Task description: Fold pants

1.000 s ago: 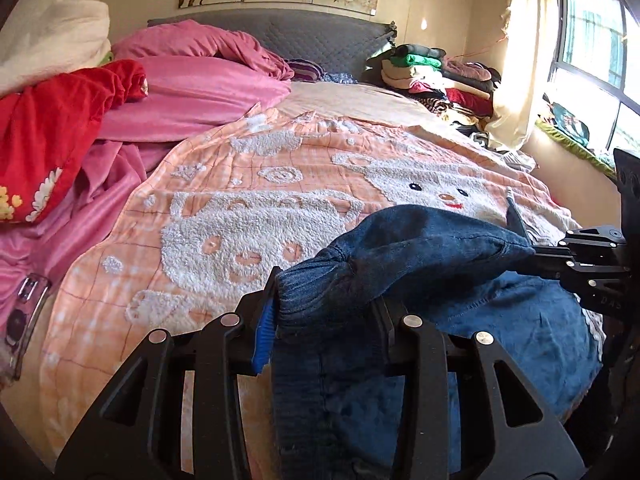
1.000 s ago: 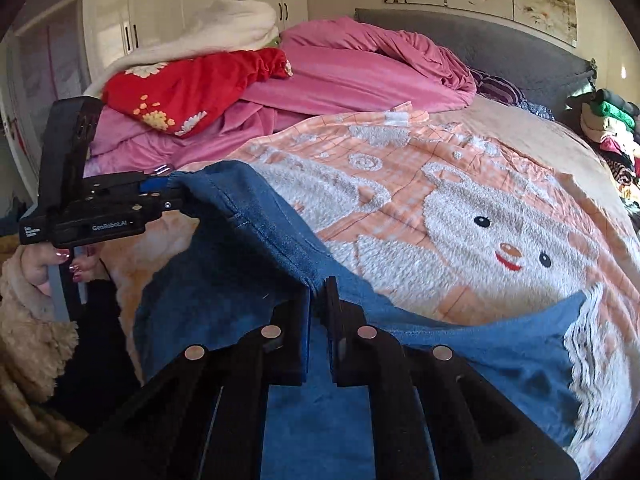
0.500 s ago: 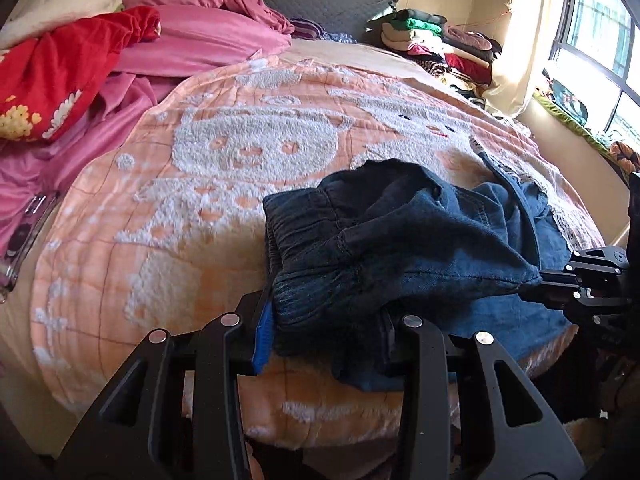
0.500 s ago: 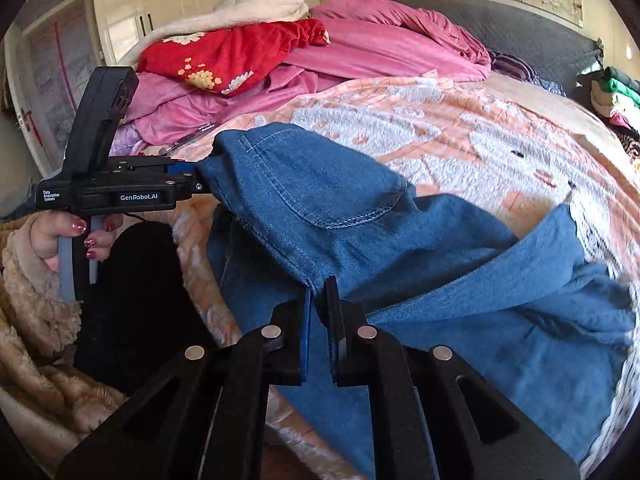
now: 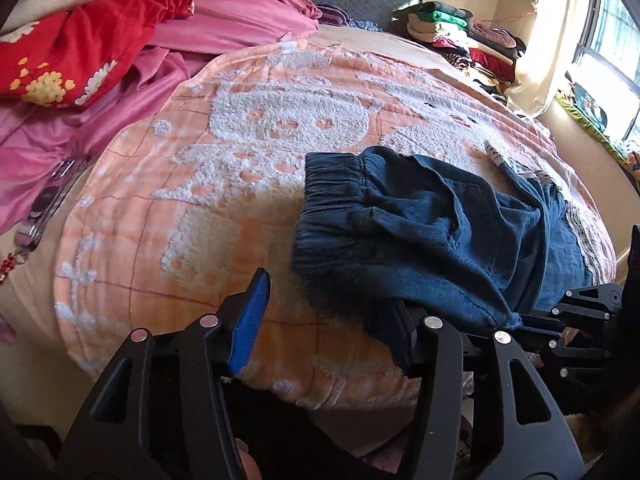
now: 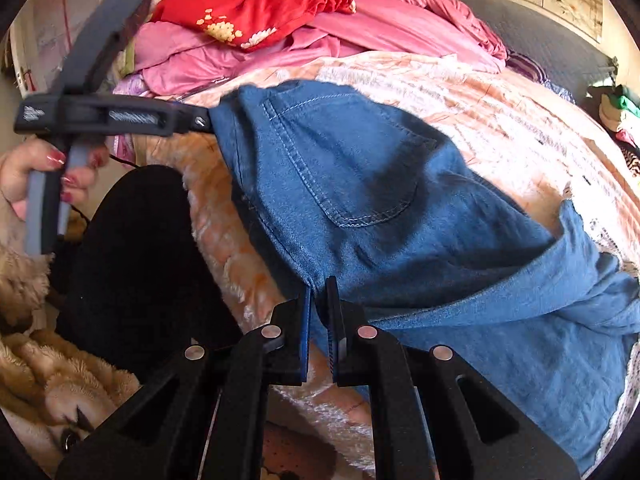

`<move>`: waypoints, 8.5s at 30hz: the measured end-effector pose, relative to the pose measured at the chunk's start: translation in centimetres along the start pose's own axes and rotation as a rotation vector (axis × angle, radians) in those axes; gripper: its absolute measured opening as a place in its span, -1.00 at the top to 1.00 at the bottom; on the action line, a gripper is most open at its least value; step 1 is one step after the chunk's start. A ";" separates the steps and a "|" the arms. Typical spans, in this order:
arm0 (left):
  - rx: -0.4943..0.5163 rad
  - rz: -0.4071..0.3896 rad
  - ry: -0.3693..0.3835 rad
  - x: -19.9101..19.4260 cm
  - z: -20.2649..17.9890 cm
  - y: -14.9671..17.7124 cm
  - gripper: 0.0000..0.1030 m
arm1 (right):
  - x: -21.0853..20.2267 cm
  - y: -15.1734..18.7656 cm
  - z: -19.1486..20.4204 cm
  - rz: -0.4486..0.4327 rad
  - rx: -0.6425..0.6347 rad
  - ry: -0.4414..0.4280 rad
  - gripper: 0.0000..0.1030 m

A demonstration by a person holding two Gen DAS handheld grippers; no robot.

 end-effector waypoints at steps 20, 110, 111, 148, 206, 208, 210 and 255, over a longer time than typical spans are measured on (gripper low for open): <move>0.105 0.050 -0.017 2.6 -5.0 -0.6 0.10 | -1.8 0.4 -0.4 -0.031 0.131 -0.062 0.40; 0.556 0.060 0.273 7.1 -25.7 2.1 0.73 | -16.1 16.8 -24.3 -0.247 1.003 0.139 0.78; 0.556 0.065 0.267 7.4 -25.6 2.3 0.73 | -16.0 17.2 -24.1 -0.238 1.006 0.140 0.76; 0.579 0.075 0.222 6.5 -24.8 6.1 0.04 | -15.1 17.0 -19.1 -0.115 0.728 0.242 0.35; 0.481 0.195 0.020 16.1 -23.1 -15.4 1.00 | -9.2 7.5 -22.1 -0.176 0.629 0.081 0.23; 0.452 0.165 0.046 14.4 -22.2 -15.4 1.00 | -12.5 8.3 -23.5 -0.258 0.669 0.099 0.17; 0.432 0.140 0.092 12.7 -21.6 -15.1 0.97 | -15.2 9.7 -26.1 -0.289 0.707 0.171 0.15; 0.357 0.105 0.077 18.4 -22.3 -13.3 0.58 | -10.1 10.7 -38.7 -0.105 0.716 0.260 0.01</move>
Point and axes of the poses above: each gripper's, at about its wrist camera, not at the fingertips, and x roughly the way its jaws point, z to its left, y to its underside, the point moved 10 cm from there along x, roughly the way its jaws point, and after that the axes turned 8 degrees about z, right-handed, at the moved point
